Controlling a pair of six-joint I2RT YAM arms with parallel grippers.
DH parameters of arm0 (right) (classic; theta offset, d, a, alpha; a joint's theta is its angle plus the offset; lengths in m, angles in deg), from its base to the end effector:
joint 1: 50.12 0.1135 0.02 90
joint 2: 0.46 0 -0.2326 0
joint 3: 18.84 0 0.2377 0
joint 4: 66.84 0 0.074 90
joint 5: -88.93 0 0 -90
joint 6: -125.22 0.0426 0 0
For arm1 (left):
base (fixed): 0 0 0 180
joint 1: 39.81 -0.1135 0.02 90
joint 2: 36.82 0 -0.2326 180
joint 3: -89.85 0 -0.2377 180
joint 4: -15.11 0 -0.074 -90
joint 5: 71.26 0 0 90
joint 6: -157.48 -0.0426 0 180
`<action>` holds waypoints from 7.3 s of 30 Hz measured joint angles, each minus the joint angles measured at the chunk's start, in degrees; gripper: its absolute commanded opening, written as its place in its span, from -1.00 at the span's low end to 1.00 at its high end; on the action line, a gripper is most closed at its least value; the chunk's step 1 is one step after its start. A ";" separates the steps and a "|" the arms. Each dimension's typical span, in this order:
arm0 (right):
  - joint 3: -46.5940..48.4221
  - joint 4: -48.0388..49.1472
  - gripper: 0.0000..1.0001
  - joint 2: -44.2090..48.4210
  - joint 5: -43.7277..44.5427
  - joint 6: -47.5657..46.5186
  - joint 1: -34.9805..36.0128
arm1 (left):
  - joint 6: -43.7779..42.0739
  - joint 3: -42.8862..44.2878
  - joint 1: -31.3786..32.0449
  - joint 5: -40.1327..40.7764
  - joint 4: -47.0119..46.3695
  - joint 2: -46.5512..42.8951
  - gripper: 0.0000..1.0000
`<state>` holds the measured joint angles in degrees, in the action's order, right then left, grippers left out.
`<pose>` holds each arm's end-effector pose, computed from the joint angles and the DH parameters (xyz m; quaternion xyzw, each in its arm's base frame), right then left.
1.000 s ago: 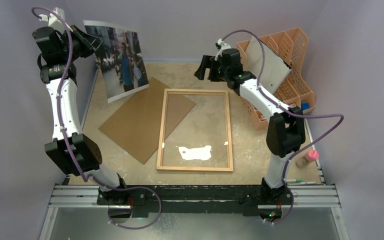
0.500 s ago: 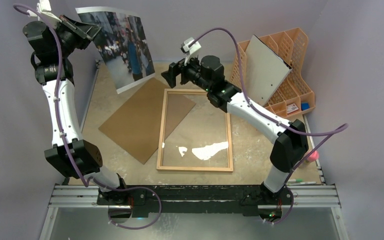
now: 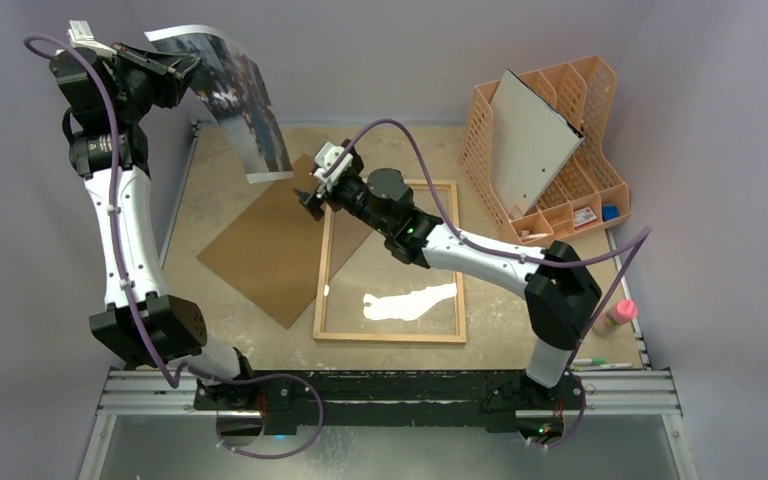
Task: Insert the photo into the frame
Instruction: Turn over the photo from the photo frame, then adjust the photo frame item at the center of the board.
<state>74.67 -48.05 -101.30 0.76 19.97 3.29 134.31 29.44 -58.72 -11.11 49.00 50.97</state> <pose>0.2477 0.3314 0.3348 -0.3467 0.5296 0.2435 0.7349 0.3133 0.0849 0.4671 -0.3422 0.6314 -0.4418 0.5376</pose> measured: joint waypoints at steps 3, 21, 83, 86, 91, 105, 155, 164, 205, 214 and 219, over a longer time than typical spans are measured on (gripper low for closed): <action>-2.21 4.13 0.84 -0.15 -0.46 -1.38 0.00 | 2.10 -1.18 0.66 0.98 0.15 -1.51 -1.00; -4.42 15.93 0.83 -2.40 -3.48 -2.08 5.03 | 9.57 -2.73 4.50 5.27 12.24 -3.72 -1.00; 10.95 -53.11 -1.00 -3.76 -31.19 36.28 -31.98 | -21.66 -5.51 7.87 -2.21 -1.57 -4.61 0.84; 7.96 -59.91 -1.00 -6.95 -31.52 36.85 -33.03 | -22.51 -8.55 7.87 -1.11 -1.07 -4.63 0.84; 7.02 -65.09 -1.00 -8.68 -29.33 37.16 -33.59 | -23.04 -12.41 7.87 0.15 -0.09 -4.63 0.84; 7.58 -64.67 -1.00 -10.40 -22.77 31.63 -33.97 | -23.19 -20.06 8.09 1.73 -0.50 -4.68 0.79; -1.51 -59.49 0.36 -7.37 -12.63 44.39 -33.97 | -27.67 -36.98 11.82 2.43 -5.14 3.58 0.91; -1.03 -59.21 0.31 1.05 0.76 44.17 -34.36 | -34.58 -35.52 13.05 7.96 -0.70 8.46 0.90; 43.17 -53.42 0.19 -41.38 -8.48 58.40 -1.33 | -47.76 -15.43 2.47 4.92 -0.20 35.36 0.69; 43.28 -57.13 0.56 -40.52 3.04 58.34 -1.29 | -47.98 -23.12 2.56 3.63 -3.41 30.82 0.69; 43.28 -58.64 0.60 -40.15 8.20 57.48 -0.94 | -49.13 -27.67 2.56 1.49 -4.76 28.11 0.69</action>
<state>117.94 -106.70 -141.45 8.96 77.46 2.35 85.17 1.77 -56.17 -9.62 44.23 79.08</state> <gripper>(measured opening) 0.784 0.845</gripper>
